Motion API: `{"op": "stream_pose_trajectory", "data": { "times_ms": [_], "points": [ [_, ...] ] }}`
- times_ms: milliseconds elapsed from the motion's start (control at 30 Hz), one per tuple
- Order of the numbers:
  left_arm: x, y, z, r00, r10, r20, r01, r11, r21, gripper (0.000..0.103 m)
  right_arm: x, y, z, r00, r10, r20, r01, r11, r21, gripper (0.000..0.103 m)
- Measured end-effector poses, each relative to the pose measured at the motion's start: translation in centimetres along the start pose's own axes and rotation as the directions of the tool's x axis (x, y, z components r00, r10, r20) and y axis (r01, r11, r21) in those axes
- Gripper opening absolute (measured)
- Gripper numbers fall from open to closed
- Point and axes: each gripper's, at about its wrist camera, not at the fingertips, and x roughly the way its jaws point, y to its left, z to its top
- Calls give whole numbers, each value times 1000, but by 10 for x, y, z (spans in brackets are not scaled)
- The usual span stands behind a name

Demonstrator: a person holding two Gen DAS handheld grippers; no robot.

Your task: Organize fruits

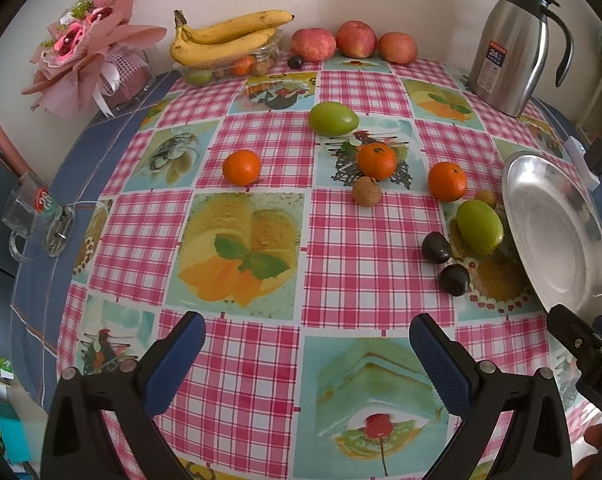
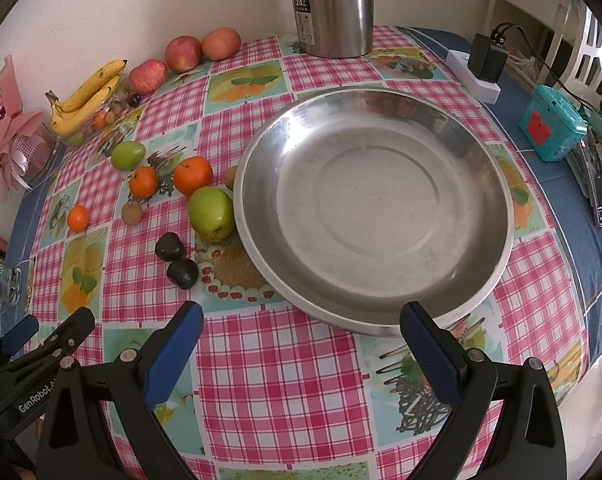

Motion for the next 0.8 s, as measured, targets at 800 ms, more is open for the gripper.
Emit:
{"op": "stream_pose_trajectory", "data": {
  "times_ms": [800],
  "points": [
    [-36,15,47,987,-101,124,119,981,-150,103,-32,2,21,996,38,84,-43,997,59,99]
  ]
}}
